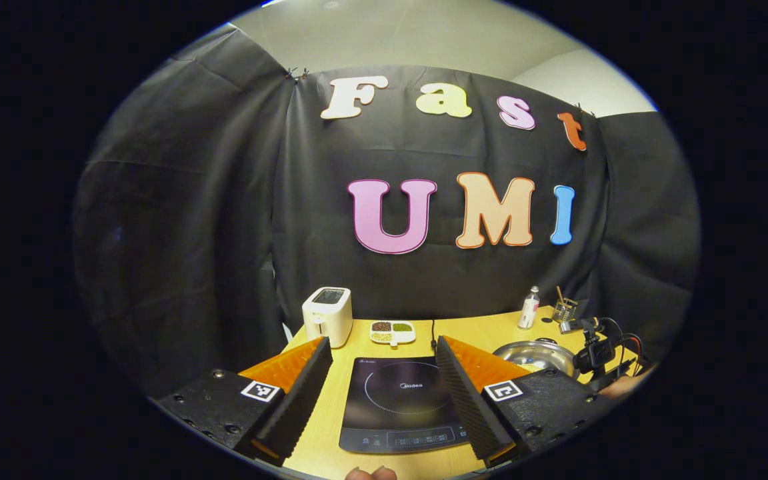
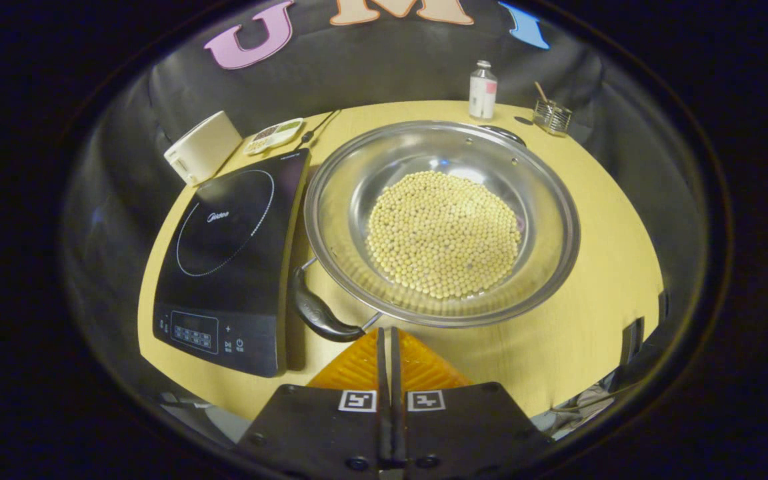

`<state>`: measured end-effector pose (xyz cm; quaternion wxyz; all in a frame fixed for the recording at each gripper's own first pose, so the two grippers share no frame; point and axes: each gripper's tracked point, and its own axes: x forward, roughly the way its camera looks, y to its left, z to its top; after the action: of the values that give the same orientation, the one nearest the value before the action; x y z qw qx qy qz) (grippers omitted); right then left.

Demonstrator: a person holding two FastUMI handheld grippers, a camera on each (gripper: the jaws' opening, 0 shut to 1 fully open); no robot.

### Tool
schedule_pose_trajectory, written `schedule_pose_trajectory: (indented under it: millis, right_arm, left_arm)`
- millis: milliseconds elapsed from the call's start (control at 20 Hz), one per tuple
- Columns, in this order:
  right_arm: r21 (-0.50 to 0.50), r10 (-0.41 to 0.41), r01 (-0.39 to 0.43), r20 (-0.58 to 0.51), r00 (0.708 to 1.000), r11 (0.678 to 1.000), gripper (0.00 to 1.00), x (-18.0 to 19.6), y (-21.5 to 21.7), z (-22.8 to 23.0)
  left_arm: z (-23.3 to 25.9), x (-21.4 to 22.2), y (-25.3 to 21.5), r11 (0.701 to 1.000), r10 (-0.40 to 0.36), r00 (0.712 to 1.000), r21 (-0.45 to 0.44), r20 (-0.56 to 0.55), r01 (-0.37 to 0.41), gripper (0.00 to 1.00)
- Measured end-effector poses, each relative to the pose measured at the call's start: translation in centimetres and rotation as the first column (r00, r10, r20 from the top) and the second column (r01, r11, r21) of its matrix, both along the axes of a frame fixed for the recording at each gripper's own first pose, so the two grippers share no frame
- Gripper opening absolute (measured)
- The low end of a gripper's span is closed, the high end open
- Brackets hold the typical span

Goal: First push the handle of the pot to place it horizontally, then grasp the pot with both hands and set it on the induction cooktop.

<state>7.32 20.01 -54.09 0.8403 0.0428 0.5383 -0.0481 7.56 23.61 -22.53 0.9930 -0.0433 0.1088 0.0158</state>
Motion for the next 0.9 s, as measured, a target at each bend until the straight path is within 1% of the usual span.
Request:
schedule_pose_trajectory:
  millis: [100, 300, 500, 650, 700, 750, 800, 850, 900]
  right_arm:
    - [0.003, -0.012, 0.012, 0.01, 1.0, 1.0, 0.03, 0.7, 0.7, 0.0]
    - [0.061, -0.098, 0.098, 0.012, 0.995, 0.993, 0.03, 2.2, 2.7, -0.5]
    - [0.081, -0.171, 0.17, 0.007, 0.985, 0.982, 0.03, 3.8, 3.9, -1.3]
    - [0.104, -0.257, 0.255, 0.001, 0.967, 0.961, 0.03, 4.8, 4.6, -1.7]
    - [0.098, -0.271, 0.27, -0.002, 0.962, 0.958, 0.0, 5.1, 4.7, -1.9]
    - [0.095, -0.283, 0.282, -0.003, 0.959, 0.955, 0.03, 5.2, 5.0, -2.1]
    - [0.096, -0.297, 0.296, -0.001, 0.955, 0.95, 0.03, 5.5, 5.2, -2.1]
    - [0.103, -0.318, 0.317, -0.002, 0.948, 0.943, 0.0, 5.8, 5.4, -2.1]
    - [0.111, -0.342, 0.34, -0.002, 0.94, 0.934, 0.03, 6.1, 5.5, -2.1]
  left_arm:
    - [-0.1, -0.3, 0.1, 1.0, 0.005, 1.0, -0.003, -0.005, -0.005, 0.95]
    - [-0.2, -0.6, 0.2, 1.0, 0.008, 1.0, 0.005, -0.008, -0.008, 0.95]
    - [-0.3, -1.2, 0.3, 1.0, 0.014, 1.0, 0.006, -0.016, -0.014, 0.95]
    - [-0.4, -1.5, 0.6, 1.0, 0.017, 1.0, 0.018, -0.021, -0.017, 0.95]
    - [-0.4, -1.6, 0.7, 1.0, 0.016, 1.0, 0.022, -0.024, -0.016, 0.95]
    - [-0.4, -1.8, 0.7, 1.0, 0.015, 1.0, 0.026, -0.026, -0.015, 0.95]
    - [-0.3, -1.8, 0.8, 0.999, 0.016, 1.0, 0.03, -0.024, -0.015, 0.95]
    - [-0.2, -1.8, 0.9, 0.999, 0.017, 1.0, 0.035, -0.022, -0.016, 0.95]
    - [0.0, -1.9, 0.9, 0.999, 0.018, 1.0, 0.038, -0.019, -0.018, 0.95]
